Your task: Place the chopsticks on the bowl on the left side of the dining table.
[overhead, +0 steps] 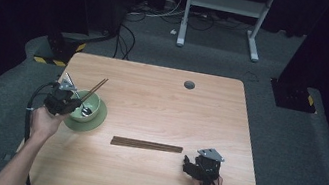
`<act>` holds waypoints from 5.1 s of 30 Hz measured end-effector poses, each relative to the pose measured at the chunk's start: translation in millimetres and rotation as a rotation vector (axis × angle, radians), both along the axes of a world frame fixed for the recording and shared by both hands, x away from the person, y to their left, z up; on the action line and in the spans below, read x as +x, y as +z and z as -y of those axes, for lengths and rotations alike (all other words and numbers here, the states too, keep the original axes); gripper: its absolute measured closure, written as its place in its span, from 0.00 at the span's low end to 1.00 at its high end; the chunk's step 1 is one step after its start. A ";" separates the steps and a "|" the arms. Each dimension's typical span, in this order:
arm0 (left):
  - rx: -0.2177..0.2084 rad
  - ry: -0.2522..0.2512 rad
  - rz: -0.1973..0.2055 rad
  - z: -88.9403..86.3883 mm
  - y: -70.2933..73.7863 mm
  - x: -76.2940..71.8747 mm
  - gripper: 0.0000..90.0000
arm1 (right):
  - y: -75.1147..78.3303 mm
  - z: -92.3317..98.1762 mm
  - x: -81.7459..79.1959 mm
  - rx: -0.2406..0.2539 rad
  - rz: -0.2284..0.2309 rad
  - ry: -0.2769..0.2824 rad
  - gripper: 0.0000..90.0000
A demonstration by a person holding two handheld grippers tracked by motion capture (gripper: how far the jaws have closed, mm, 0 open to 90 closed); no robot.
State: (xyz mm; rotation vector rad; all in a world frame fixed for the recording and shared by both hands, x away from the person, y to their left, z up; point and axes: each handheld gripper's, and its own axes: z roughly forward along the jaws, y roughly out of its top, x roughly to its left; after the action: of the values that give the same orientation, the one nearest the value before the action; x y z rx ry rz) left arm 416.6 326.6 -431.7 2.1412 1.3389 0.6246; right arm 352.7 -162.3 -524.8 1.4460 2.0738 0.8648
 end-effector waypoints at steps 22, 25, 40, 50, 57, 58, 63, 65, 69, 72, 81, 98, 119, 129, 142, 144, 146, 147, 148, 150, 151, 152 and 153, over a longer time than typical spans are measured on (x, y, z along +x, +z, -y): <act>0.019 0.026 -0.021 -3.7 -8.2 8.2 0.93 | 0.0 0.0 0.0 0.000 0.000 0.000 0.25; 0.017 0.030 -0.021 -4.4 -8.3 8.7 0.93 | 0.0 0.0 0.0 0.000 0.000 0.000 0.25; -0.026 0.042 -0.002 -9.9 -5.2 4.9 0.89 | 0.0 0.0 0.0 0.000 0.000 0.000 0.25; -0.049 0.059 0.039 -14.6 1.2 -8.0 0.78 | 0.0 0.0 -0.1 0.000 0.000 -0.001 0.25; -0.049 0.104 0.024 -21.2 0.5 -17.0 0.63 | 0.0 0.0 0.0 0.000 0.000 0.000 0.25; -0.043 0.110 0.023 -21.5 -0.3 -18.4 0.59 | 0.0 0.0 -0.1 0.000 0.000 -0.001 0.25; -0.030 0.129 0.025 -22.9 -3.6 -26.3 0.51 | 0.0 0.0 -0.1 -0.001 0.001 0.000 0.25; -0.033 0.133 0.026 -23.5 -4.5 -28.5 0.51 | 0.0 -0.1 -0.1 0.000 0.000 -0.001 0.25; -0.038 0.138 0.030 -23.8 -7.0 -32.8 0.51 | 0.0 -0.1 -0.1 0.000 0.000 -0.001 0.25; -0.031 0.139 0.031 -24.6 -8.9 -35.0 0.50 | 0.0 -0.1 -0.1 0.000 0.000 -0.001 0.25; -0.028 0.151 0.029 -28.6 -11.9 -39.6 0.50 | 0.0 0.0 -0.1 0.000 0.000 0.000 0.25; -0.011 0.173 0.020 -36.5 -15.1 -37.1 0.50 | 0.0 -0.1 -0.1 0.000 0.000 -0.001 0.25; 0.008 0.201 0.012 -44.0 -12.6 -29.0 0.50 | 0.0 0.0 0.0 0.000 0.000 0.000 0.25; 0.008 0.221 0.003 -47.8 -12.9 -24.7 0.51 | 0.0 0.0 0.0 0.000 0.000 0.000 0.25; 0.025 0.233 -0.001 -48.1 -10.7 -19.3 0.51 | 0.0 -0.1 0.0 0.000 0.000 0.000 0.25; 0.023 0.236 -0.001 -47.8 -10.2 -17.8 0.51 | 0.0 -0.1 0.0 0.000 0.000 0.000 0.25; 0.023 0.238 -0.005 -47.9 -10.2 -16.1 0.51 | 0.0 -0.1 0.0 0.000 0.000 0.000 0.25; 0.026 0.239 -0.006 -48.0 -10.1 -15.3 0.51 | 0.0 -0.1 0.0 0.001 0.000 0.000 0.25; 0.025 0.241 -0.007 -48.0 -10.1 -14.8 0.51 | 0.0 -0.1 0.0 0.000 0.000 0.000 0.25; 0.023 0.246 -0.011 -48.3 -10.2 -13.0 0.51 | 0.0 -0.1 0.0 0.001 0.000 0.000 0.25; 0.022 0.250 -0.012 -49.0 -10.3 -11.5 0.51 | 0.0 -0.1 0.0 0.001 0.000 0.000 0.25; 0.022 0.250 -0.012 -49.0 -10.3 -11.5 0.51 | 0.0 -0.1 0.0 0.001 0.000 0.000 0.25; 0.019 0.258 -0.014 -49.6 -10.5 -9.9 0.51 | 0.0 -0.1 0.0 0.000 0.000 0.000 0.25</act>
State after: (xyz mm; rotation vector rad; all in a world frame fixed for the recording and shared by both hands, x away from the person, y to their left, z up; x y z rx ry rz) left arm 406.7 376.2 -442.2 2.0063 1.6380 0.7253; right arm 352.7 -162.3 -524.8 1.4463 2.0737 0.8653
